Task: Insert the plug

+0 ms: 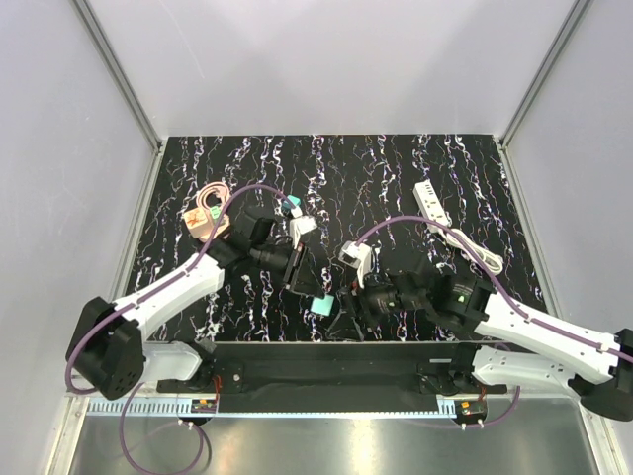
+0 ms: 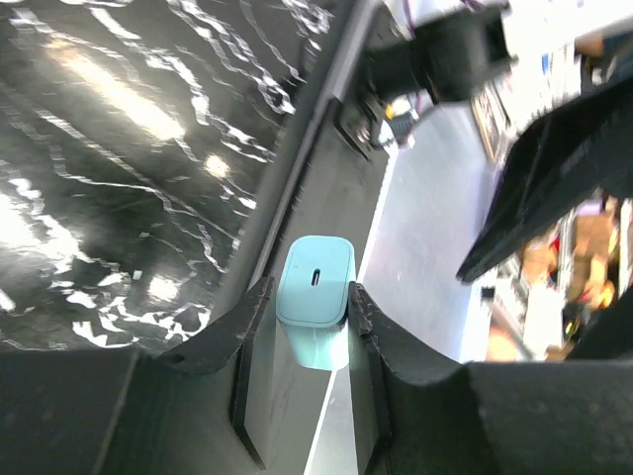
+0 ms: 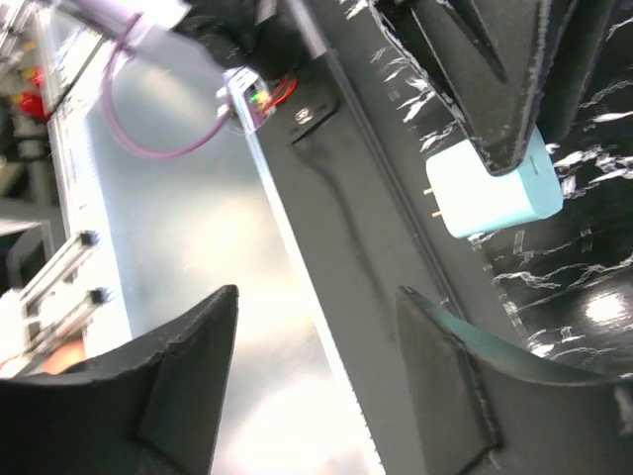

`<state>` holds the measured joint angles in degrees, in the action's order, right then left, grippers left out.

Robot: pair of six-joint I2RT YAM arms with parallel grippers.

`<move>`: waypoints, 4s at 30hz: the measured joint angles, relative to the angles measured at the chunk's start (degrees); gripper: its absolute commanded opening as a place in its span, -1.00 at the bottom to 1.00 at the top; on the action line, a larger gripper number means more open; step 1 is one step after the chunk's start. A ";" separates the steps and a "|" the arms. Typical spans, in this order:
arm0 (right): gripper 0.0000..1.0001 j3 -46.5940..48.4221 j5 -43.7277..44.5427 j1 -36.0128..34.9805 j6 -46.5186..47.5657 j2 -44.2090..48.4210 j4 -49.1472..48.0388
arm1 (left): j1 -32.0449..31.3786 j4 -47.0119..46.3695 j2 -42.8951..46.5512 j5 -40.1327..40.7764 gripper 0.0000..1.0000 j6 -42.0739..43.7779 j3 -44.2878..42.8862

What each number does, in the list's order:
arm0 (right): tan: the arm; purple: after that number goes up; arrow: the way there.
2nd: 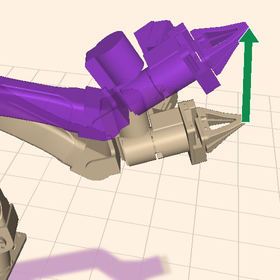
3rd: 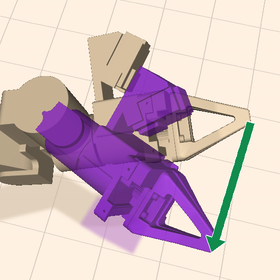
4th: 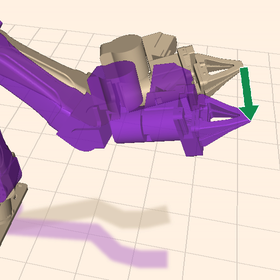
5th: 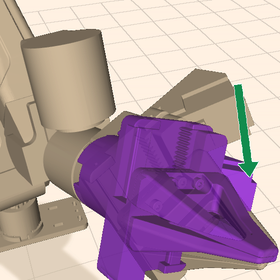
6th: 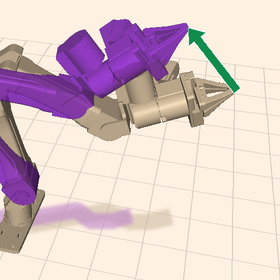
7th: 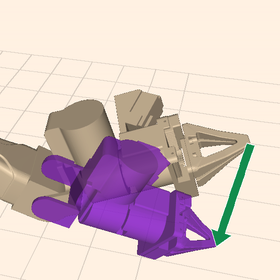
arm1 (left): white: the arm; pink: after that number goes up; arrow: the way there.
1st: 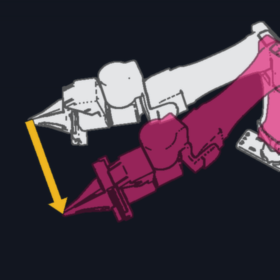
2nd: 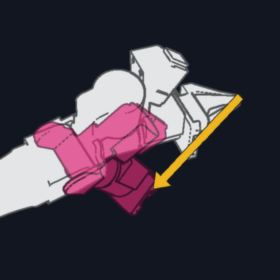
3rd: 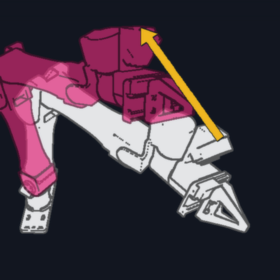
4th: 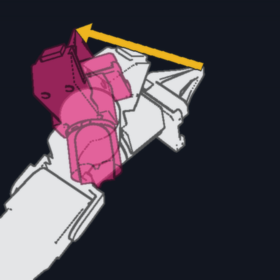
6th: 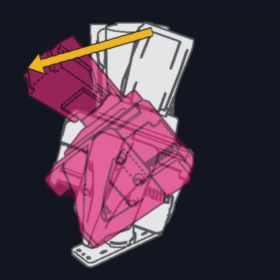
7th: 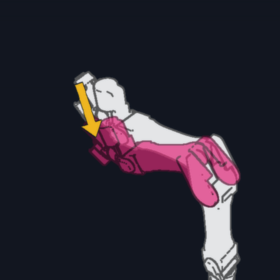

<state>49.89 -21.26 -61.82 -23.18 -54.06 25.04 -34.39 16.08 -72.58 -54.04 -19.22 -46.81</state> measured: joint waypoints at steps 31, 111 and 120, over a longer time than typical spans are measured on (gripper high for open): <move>0.34 9.77 -5.27 4.15 6.25 -11.63 11.21 | -4.83 5.09 5.14 -7.39 -1.00 10.01 -1.38; -1.00 1.68 -18.18 9.51 -0.57 -12.70 -3.96 | -3.96 6.34 10.58 0.76 0.83 9.35 -5.31; -1.00 6.25 1.27 28.09 5.11 -16.81 5.31 | 11.72 7.13 4.37 13.16 0.98 -0.11 -12.41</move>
<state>56.14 -19.99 -33.74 -18.06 -70.87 30.35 -22.68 23.20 -68.20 -40.88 -19.33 -59.22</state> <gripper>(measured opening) 0.379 0.985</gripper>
